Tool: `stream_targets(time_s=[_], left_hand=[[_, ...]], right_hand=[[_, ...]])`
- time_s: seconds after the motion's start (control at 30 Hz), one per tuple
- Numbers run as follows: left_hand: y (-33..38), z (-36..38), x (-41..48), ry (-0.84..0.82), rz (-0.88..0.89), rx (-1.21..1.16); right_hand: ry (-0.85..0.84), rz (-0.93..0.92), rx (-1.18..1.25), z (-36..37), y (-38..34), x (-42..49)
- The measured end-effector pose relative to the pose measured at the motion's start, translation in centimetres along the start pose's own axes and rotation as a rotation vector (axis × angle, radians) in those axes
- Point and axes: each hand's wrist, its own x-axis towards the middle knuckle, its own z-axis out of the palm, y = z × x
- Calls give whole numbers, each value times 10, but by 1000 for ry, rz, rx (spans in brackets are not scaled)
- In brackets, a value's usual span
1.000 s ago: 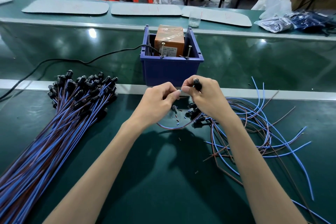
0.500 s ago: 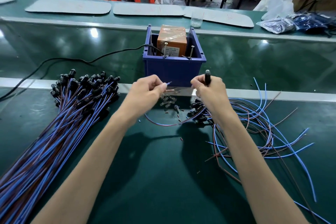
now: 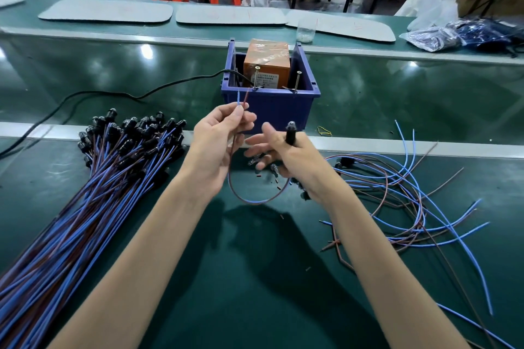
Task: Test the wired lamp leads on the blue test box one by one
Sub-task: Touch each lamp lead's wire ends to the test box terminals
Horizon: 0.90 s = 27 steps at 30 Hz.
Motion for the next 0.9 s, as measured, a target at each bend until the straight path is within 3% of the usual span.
stream_targets(time_s=[0.1, 0.27, 0.53, 0.7, 0.9], left_hand=[[2, 4, -1, 59, -17, -82], [1, 12, -4, 73, -106, -287], [-9, 12, -7, -38, -92, -22], [-12, 16, -12, -85, -8, -38], [-13, 17, -10, 61, -31, -180]], right_hand=[[-22, -95, -18, 14, 3, -3], [93, -143, 98, 25, 4, -4], [144, -137, 342, 16, -8, -6], [183, -134, 294, 14, -10, -7], [233, -149, 296, 18, -11, -8]])
